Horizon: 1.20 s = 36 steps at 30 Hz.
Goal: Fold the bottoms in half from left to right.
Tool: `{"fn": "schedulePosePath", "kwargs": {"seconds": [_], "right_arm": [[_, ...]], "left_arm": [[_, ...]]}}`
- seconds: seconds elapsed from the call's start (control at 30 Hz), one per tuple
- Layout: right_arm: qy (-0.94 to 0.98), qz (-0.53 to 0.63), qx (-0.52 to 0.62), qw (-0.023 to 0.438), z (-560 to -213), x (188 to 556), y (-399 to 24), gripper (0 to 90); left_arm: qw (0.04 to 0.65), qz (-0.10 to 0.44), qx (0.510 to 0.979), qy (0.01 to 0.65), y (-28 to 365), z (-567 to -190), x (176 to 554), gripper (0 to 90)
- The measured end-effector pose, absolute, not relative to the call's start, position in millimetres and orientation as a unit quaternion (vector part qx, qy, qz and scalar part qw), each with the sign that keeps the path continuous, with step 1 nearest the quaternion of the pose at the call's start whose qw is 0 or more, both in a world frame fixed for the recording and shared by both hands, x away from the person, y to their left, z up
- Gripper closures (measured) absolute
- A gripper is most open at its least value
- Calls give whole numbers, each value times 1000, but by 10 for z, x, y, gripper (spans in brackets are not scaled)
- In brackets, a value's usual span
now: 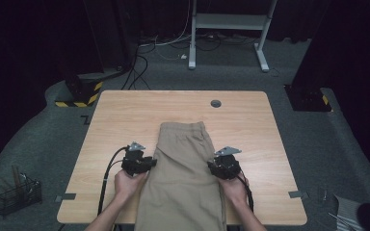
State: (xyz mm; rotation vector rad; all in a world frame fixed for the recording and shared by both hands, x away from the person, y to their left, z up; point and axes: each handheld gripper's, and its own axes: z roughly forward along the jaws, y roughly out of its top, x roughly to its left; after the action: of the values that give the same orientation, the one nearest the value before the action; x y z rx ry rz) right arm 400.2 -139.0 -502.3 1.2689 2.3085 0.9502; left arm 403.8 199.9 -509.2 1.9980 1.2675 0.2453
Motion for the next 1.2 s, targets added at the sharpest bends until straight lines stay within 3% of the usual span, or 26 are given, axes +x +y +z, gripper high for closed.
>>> {"fn": "schedulePosePath", "kwargs": {"seconds": [0.1, 0.17, 0.27, 0.3, 0.4, 0.53, 0.57, 0.63, 0.77, 1.0, 1.2], "right_arm": [[795, 345, 465, 181, -4986, 4168, -1353, 575], [792, 347, 472, 172, -4989, 4286, -1302, 605], [806, 339, 458, 160, -5017, 4405, -1203, 863], [811, 333, 451, 170, -5017, 4421, -1183, 887], [793, 331, 470, 201, -4996, 4471, -1275, 896], [802, 316, 473, 185, -5049, 4522, -1360, 884], [808, 307, 470, 178, -5058, 4522, -1336, 847], [807, 307, 474, 173, -5050, 4490, -1329, 678], [794, 337, 471, 185, -4958, 4284, -1378, 586], [814, 370, 415, 170, -4936, 3633, -1337, 567], [832, 344, 406, 159, -5086, 3578, -1259, 570]], "left_arm": [[369, 99, 783, 491, 1951, -5082, 4113, 700], [364, 100, 786, 490, 1923, -5084, 4142, 754], [360, 95, 786, 493, 1927, -5085, 4153, 870], [355, 96, 789, 493, 1940, -5080, 4146, 887], [343, 99, 793, 493, 2030, -5078, 4118, 899], [346, 95, 790, 497, 2064, -5101, 4118, 892], [343, 96, 789, 500, 2057, -5104, 4118, 861], [345, 110, 788, 498, 2051, -5087, 4082, 686], [372, 131, 798, 456, 1986, -4944, 3876, 527], [375, 108, 833, 393, 1739, -5010, 3549, 429], [358, 113, 832, 408, 1676, -5144, 3665, 425]]}}
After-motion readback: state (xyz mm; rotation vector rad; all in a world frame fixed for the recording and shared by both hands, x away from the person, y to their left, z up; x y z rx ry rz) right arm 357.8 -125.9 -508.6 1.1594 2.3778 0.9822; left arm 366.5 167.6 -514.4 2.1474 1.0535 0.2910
